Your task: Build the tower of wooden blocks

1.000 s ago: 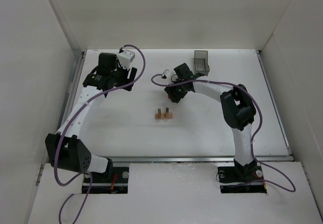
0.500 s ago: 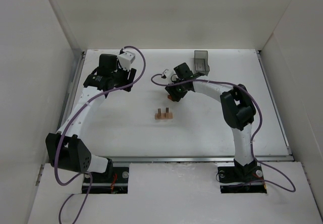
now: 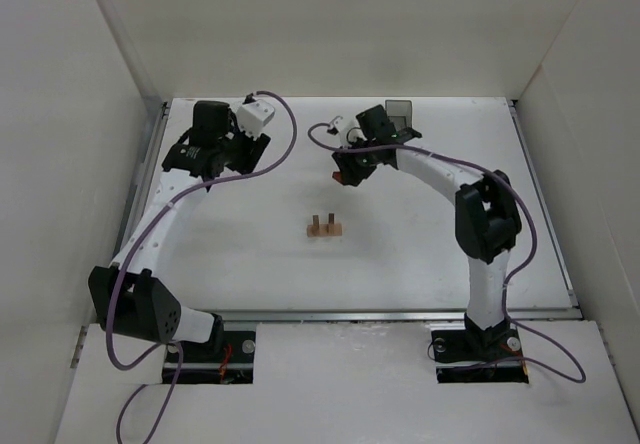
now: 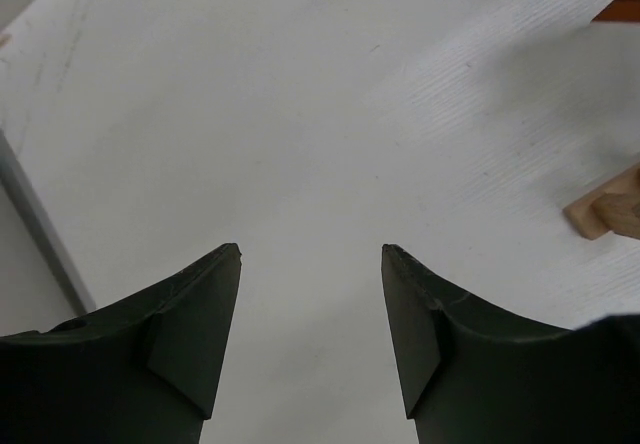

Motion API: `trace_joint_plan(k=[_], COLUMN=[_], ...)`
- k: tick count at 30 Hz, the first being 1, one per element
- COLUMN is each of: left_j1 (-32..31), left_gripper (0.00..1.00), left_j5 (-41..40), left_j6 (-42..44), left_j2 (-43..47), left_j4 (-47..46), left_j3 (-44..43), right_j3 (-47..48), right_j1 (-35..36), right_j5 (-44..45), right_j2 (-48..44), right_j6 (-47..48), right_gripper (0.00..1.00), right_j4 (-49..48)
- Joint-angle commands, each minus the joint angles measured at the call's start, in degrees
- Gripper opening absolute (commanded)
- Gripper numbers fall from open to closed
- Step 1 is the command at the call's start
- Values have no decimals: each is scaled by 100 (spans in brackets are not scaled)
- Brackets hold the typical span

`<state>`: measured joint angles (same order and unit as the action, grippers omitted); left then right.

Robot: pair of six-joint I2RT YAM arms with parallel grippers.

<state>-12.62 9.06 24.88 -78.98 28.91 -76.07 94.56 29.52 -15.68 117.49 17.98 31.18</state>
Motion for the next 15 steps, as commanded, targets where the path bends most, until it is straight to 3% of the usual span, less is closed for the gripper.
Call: trace_joint_plan(k=[1,5,9,10,12,15], left_j1=[32,32,32,32,-99,-486], left_gripper=[55,56,64,66,69,70], left_j5=[-115,323,1815,2506,3064,3181], left_j6=[1410,2317,3389,3635,4706,5455], left_j2=[391,1066,1937,2078,2342,2396], left_j4=[-444,-1534,-3239,-3782,-3919,-3849], left_j3=[-259,293,1582,1778,2121,2193], right_j3=[536,537,738,817,941,941], right_j1=[-113,-166,-288,-289,-289,-289], right_j5=[-732,-1050,-1612,-2005,-2359,-2729], right_j2=[-928,-1508,-1913,-1966,-2124,-2300], right_j6=[-154,-154,-154,-154,-224,-584], right_gripper=[0,0,0,0,0,0], right_j4=[194,301,695,836,1118,1171])
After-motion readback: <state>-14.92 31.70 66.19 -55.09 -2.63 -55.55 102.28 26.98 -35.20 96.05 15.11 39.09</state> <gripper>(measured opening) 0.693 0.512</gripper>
